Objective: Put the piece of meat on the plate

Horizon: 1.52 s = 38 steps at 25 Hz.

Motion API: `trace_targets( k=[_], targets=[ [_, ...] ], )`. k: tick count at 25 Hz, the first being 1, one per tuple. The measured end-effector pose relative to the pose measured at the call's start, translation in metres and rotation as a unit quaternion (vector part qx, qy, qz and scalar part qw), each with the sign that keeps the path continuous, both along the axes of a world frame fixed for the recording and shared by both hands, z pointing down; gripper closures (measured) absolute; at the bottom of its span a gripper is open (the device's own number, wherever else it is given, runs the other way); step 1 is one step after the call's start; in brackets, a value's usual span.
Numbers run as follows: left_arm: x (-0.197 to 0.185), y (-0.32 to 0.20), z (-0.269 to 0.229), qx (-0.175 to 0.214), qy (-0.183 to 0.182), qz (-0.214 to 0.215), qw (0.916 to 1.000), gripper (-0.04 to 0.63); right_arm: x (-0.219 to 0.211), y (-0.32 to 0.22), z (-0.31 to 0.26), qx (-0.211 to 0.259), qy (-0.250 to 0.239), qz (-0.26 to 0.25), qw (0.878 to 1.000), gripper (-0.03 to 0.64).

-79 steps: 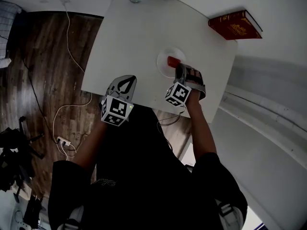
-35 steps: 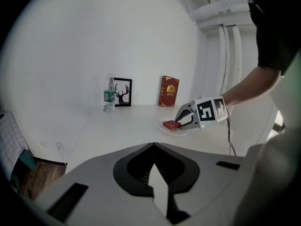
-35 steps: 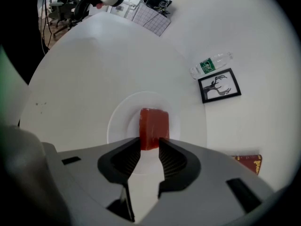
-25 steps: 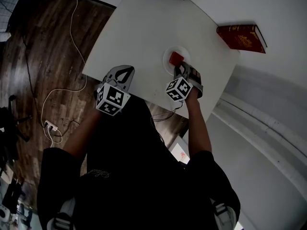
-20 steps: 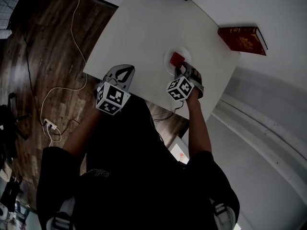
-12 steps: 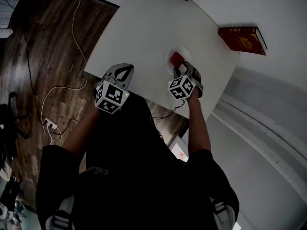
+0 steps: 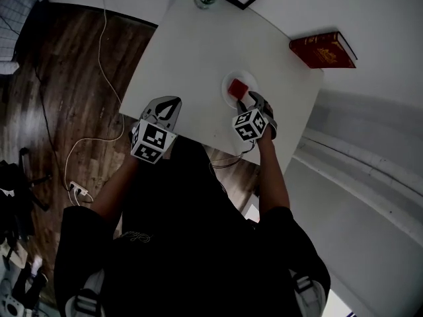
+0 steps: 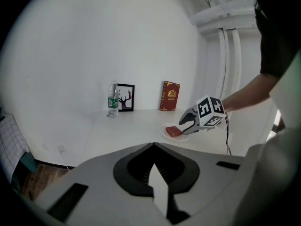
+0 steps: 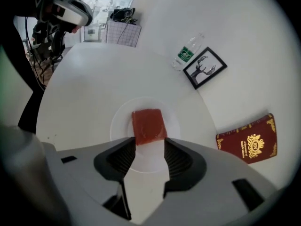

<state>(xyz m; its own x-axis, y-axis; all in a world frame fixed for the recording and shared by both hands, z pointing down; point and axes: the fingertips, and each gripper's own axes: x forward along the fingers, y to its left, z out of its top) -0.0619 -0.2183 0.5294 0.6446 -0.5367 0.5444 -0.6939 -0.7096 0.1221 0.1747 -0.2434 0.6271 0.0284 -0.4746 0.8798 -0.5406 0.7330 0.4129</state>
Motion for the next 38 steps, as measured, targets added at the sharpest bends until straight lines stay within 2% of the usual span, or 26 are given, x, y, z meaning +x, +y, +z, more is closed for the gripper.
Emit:
trace_targets(
  k=[3,6,7,10,15,19,25,29,33,38],
  targets=[
    [0.002,0.001,-0.01,0.007,0.005,0.012,0.9999,0.594,-0.005,0.005,-0.015,0.017,-0.032,0.031,0.999,0.441],
    [0.005,0.003,-0.023,0.019,0.014,0.029,0.9993,0.594,-0.013,0.012,-0.04,0.046,-0.093,0.082,0.991,0.568],
    [0.007,0.004,-0.026,0.023,0.019,0.034,0.999,0.594,-0.015,0.016,-0.048,0.056,-0.117,0.1,0.987,0.579],
    [0.013,0.009,-0.033,0.03,0.032,0.05,0.9978,0.594,-0.024,0.027,-0.069,0.088,-0.184,0.144,0.968,0.594],
    [0.032,0.02,-0.052,0.03,0.068,0.077,0.9943,0.594,-0.049,0.046,-0.118,0.16,-0.294,0.194,0.922,0.595],
    [0.051,0.036,-0.062,0.03,0.093,0.105,0.9897,0.594,-0.06,0.074,-0.145,0.198,-0.314,0.219,0.902,0.595],
    [0.085,0.074,-0.078,0.043,0.093,0.146,0.9839,0.594,-0.058,0.119,-0.193,0.248,-0.344,0.227,0.877,0.595],
    [0.108,0.101,-0.093,0.057,0.101,0.139,0.9836,0.594,-0.042,0.149,-0.216,0.279,-0.362,0.224,0.861,0.595],
    [0.141,0.137,-0.103,0.074,0.115,0.124,0.9828,0.594,-0.025,0.189,-0.229,0.298,-0.375,0.208,0.853,0.595],
    [0.182,0.201,-0.106,0.073,0.123,0.089,0.9857,0.594,0.016,0.251,-0.236,0.322,-0.39,0.205,0.838,0.595]
  ],
)
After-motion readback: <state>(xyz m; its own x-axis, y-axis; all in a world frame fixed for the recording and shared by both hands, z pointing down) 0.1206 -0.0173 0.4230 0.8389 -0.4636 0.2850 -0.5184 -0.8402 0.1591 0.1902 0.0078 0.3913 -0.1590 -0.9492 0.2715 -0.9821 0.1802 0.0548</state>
